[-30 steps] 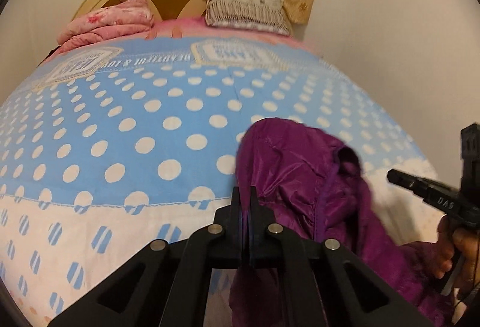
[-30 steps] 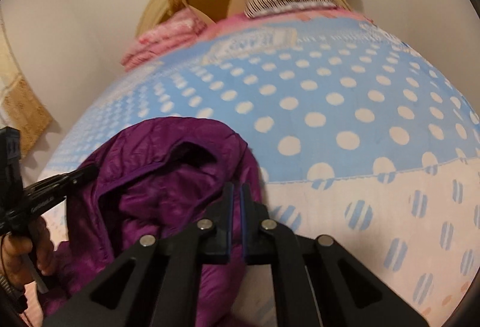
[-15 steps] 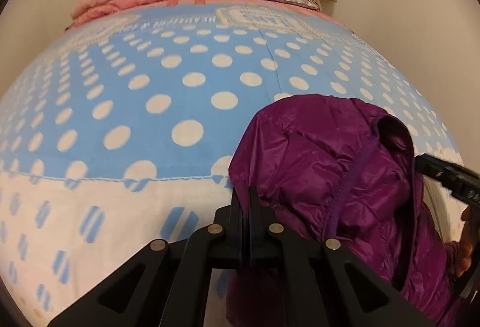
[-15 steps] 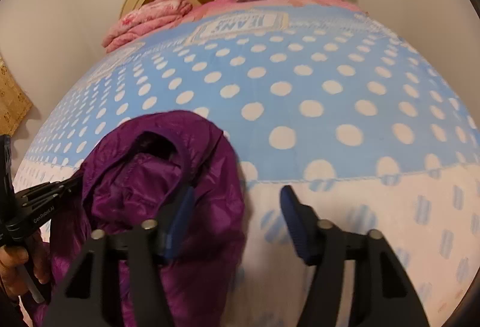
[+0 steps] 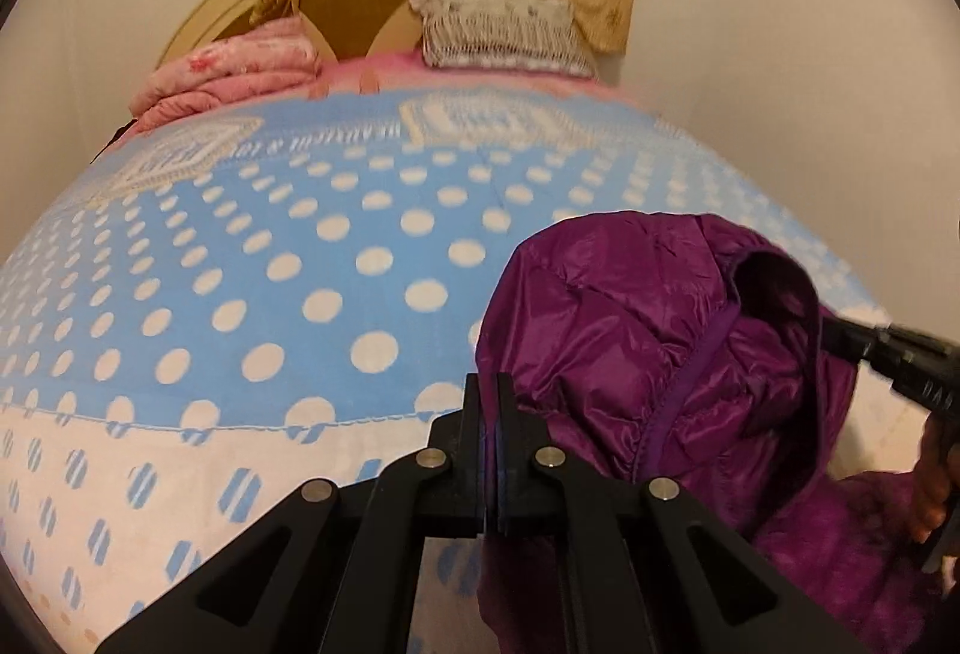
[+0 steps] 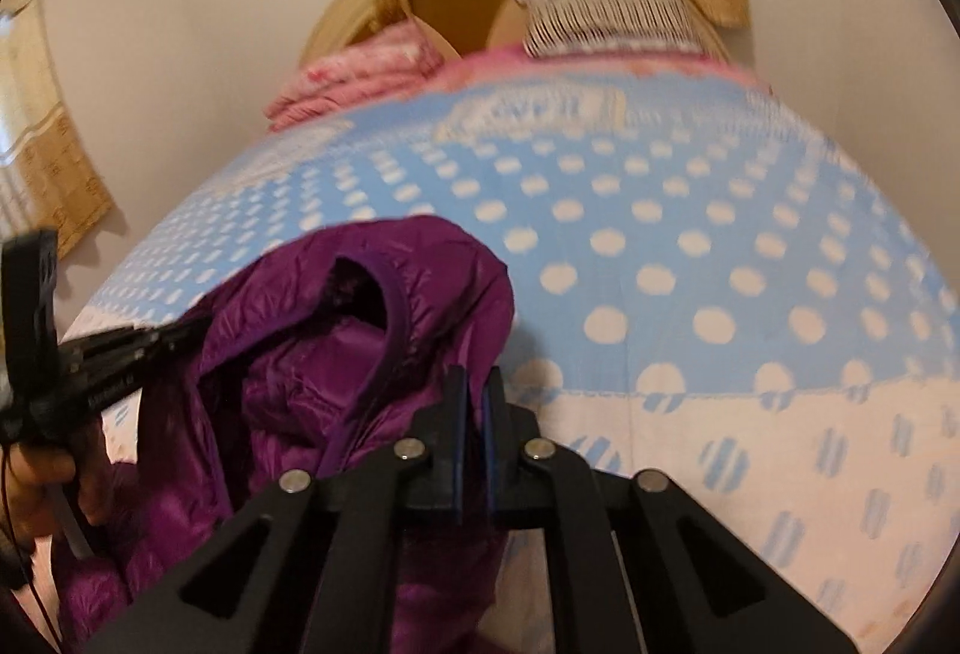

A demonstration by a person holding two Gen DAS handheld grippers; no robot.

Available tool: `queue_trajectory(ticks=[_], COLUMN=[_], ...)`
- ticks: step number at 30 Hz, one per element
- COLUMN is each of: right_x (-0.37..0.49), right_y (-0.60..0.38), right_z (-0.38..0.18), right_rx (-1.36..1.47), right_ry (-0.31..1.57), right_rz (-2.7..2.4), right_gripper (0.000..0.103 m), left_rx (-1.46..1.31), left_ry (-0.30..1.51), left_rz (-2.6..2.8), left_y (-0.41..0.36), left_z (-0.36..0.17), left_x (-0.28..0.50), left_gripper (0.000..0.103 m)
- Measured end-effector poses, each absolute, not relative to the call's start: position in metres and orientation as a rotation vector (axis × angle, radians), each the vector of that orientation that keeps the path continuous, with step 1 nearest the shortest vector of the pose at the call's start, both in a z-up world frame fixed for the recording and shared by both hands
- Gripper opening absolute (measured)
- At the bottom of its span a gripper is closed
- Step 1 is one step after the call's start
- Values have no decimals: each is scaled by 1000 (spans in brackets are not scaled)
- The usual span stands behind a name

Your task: Fold large clothes

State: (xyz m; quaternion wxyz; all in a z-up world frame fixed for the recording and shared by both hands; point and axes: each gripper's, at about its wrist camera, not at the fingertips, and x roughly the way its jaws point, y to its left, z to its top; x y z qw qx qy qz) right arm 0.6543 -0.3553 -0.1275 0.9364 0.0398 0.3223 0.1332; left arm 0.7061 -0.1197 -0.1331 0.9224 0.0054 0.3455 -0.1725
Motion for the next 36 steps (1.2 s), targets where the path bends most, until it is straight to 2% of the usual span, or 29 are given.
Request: queue_trajectory(ticks=[8,16,23,25,27,29,31,32,34,36], right_x=[590,534,508,503,499,492,489,490,494,499], right_y=[-343,-345,-357,-363,-367,-369,-368,-368,-364,-356], right_z=[-117,-140,-153,-154,-153,-148,-143,-139,-135,-132], right_rx=[-9,-90,-173,-201,-193,-171,-116,-60,48,116], right_ry=[516,572,666,688,721,732,762,782,828,861], right_rz=[298,329,340,326,332,336,336,339,347,344], right_gripper=[6,6,9,16,40,56,60,61,64,64], left_rx=[-45,98,247,246,240,221,192,165,61,-33], left_ry=[496,506,614,645,665,675,686,698,706,702], left_rz=[-450,-514,-498,-497,-482,-466,-428,-407,-402,-405], left_y=[-87,-80,-78,-73,-66,-58,-54,-53,-51,-54], left_z=[-103,-114,-134,-138,-140,-143,-143,-142,-134,-126], left_x=[620,547,511,503,496,491,490,493,500,502], left_gripper=[1,1,2,3,3,4,6,10,22,69])
